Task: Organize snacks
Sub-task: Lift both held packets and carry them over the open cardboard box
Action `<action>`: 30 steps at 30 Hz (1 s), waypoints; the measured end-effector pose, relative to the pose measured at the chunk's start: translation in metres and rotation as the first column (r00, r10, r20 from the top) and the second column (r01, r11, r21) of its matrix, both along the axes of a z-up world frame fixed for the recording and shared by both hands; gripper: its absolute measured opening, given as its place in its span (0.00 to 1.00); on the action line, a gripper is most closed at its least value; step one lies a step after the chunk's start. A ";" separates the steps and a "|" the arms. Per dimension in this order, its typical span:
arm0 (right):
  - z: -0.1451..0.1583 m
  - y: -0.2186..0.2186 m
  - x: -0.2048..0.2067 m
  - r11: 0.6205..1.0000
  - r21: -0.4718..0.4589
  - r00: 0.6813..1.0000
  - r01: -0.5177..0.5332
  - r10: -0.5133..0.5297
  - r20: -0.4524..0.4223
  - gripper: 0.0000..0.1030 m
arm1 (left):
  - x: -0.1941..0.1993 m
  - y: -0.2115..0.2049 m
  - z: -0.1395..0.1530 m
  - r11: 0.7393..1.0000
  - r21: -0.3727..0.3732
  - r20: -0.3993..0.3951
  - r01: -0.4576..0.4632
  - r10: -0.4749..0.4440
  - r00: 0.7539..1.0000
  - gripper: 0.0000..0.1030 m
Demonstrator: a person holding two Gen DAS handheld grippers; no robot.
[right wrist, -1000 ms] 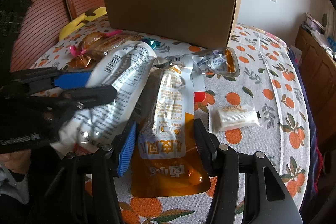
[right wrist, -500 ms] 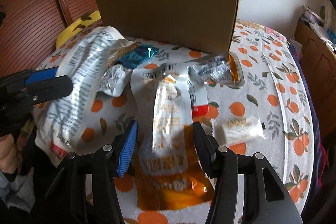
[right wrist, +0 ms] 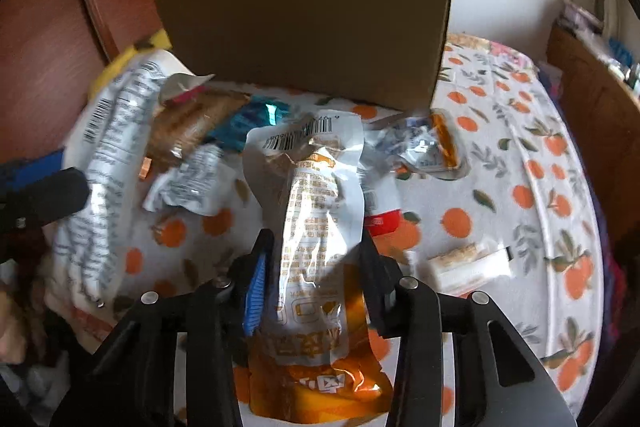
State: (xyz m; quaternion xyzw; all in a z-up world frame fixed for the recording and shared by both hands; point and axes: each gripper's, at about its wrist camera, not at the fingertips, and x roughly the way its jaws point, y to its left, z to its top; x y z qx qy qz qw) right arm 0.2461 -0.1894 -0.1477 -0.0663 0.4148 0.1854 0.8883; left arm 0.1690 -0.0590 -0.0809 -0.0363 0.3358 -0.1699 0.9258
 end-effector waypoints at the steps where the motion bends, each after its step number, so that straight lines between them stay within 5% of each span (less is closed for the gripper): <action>1: 0.001 0.000 -0.002 1.000 -0.004 1.000 0.001 -0.001 0.009 0.39 | -0.001 0.001 0.001 1.000 0.001 0.004 -0.002 0.002 1.000 0.30; 14: 0.059 -0.011 -0.014 0.993 0.117 0.995 -0.019 0.008 0.094 0.40 | 0.010 0.014 0.022 1.000 0.019 0.063 0.010 -0.012 0.998 0.30; 30: 0.133 0.007 0.024 0.989 0.109 0.971 -0.100 0.074 0.226 0.41 | 0.062 0.032 0.073 0.999 0.034 0.158 0.024 -0.029 0.987 0.30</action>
